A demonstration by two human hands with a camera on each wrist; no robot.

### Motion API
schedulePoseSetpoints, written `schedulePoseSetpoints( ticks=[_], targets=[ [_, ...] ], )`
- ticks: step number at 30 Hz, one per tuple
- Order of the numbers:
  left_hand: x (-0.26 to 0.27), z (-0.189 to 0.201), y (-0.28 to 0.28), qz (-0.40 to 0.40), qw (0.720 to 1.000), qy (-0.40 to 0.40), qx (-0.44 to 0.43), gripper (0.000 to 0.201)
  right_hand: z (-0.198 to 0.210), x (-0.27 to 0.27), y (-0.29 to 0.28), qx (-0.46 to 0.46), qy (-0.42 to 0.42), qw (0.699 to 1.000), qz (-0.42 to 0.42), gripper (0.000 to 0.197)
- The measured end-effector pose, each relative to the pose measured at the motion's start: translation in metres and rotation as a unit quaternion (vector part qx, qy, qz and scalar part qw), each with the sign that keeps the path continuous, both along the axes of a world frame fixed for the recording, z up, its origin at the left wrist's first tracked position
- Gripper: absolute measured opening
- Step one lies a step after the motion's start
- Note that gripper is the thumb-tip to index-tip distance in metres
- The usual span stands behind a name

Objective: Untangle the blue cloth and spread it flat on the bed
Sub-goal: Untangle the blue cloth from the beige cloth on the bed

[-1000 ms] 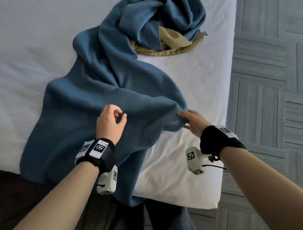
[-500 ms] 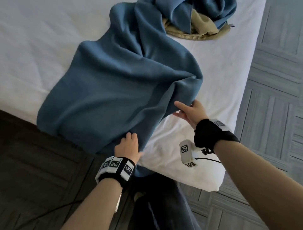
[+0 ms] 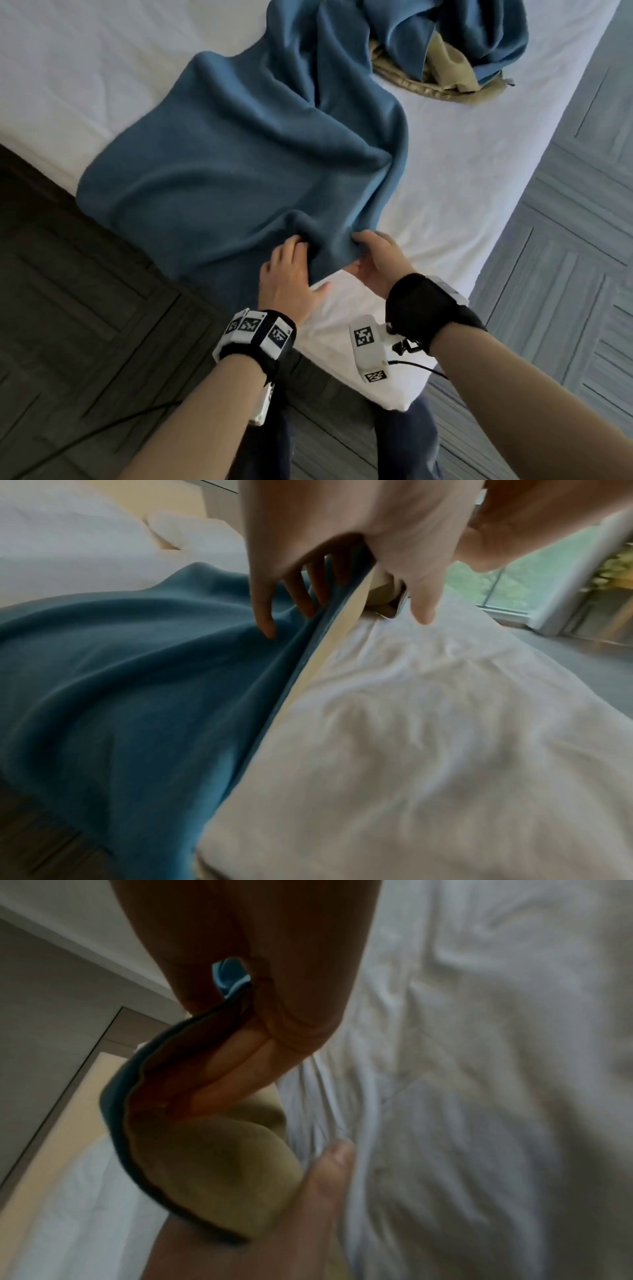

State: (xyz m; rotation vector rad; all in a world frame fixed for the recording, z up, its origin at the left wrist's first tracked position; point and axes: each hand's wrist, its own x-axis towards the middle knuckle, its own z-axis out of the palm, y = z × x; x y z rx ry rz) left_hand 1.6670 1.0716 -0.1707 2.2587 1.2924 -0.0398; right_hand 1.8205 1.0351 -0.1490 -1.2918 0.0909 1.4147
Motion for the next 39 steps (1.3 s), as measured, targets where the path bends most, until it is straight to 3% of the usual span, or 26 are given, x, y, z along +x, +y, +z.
schedulePoseSetpoints(
  ticks=[2, 4, 10, 13, 15, 19, 21, 24, 27, 33, 35, 39],
  targets=[
    [0.014, 0.001, -0.004, 0.055, 0.998, 0.012, 0.026, 0.034, 0.002, 0.011, -0.006, 0.025, 0.024, 0.999, 0.039, 0.021],
    [0.019, 0.002, -0.011, 0.104, 0.994, 0.028, 0.01, 0.024, 0.003, 0.035, -0.009, 0.033, 0.014, 0.999, 0.041, 0.022],
    [0.001, -0.004, -0.066, 0.087, 0.969, 0.231, 0.002, 0.031, 0.008, 0.117, -0.012, 0.047, 0.009, 0.998, 0.04, 0.013],
    [0.003, -0.007, -0.085, 0.128, 0.948, 0.288, -0.044, 0.032, -0.001, 0.124, -0.008, -0.033, -0.03, 0.997, 0.067, 0.021],
    [0.005, -0.007, -0.088, 0.153, 0.925, 0.331, -0.106, 0.036, -0.011, 0.123, -0.01, -0.118, -0.097, 0.984, 0.092, 0.019],
    [0.007, -0.005, -0.087, 0.156, 0.882, 0.378, -0.233, 0.058, -0.027, 0.132, -0.01, -0.207, -0.215, 0.934, 0.196, 0.039],
    [0.009, -0.003, -0.081, 0.15, 0.881, 0.36, -0.267, 0.074, -0.026, 0.142, -0.009, -0.229, -0.254, 0.885, 0.316, 0.045],
    [0.022, 0.0, -0.06, 0.159, 0.914, 0.296, -0.229, 0.062, -0.024, 0.163, 0.004, -0.249, -0.309, 0.833, 0.386, 0.067],
    [0.045, 0.005, -0.032, 0.161, 0.948, 0.221, -0.162, 0.045, -0.019, 0.183, 0.028, -0.23, -0.384, 0.812, 0.375, 0.078],
    [0.11, 0.013, 0.002, 0.123, 0.967, 0.142, -0.173, 0.039, -0.003, 0.23, 0.059, -0.174, -0.491, 0.777, 0.354, 0.059],
    [0.136, 0.014, 0.013, 0.111, 0.974, 0.112, -0.162, 0.039, 0.0, 0.253, 0.074, -0.161, -0.555, 0.747, 0.327, 0.06],
    [0.197, 0.015, 0.04, 0.147, 0.985, 0.016, -0.093, 0.035, 0.002, 0.313, 0.111, -0.101, -0.686, 0.661, 0.285, 0.071]
  ],
)
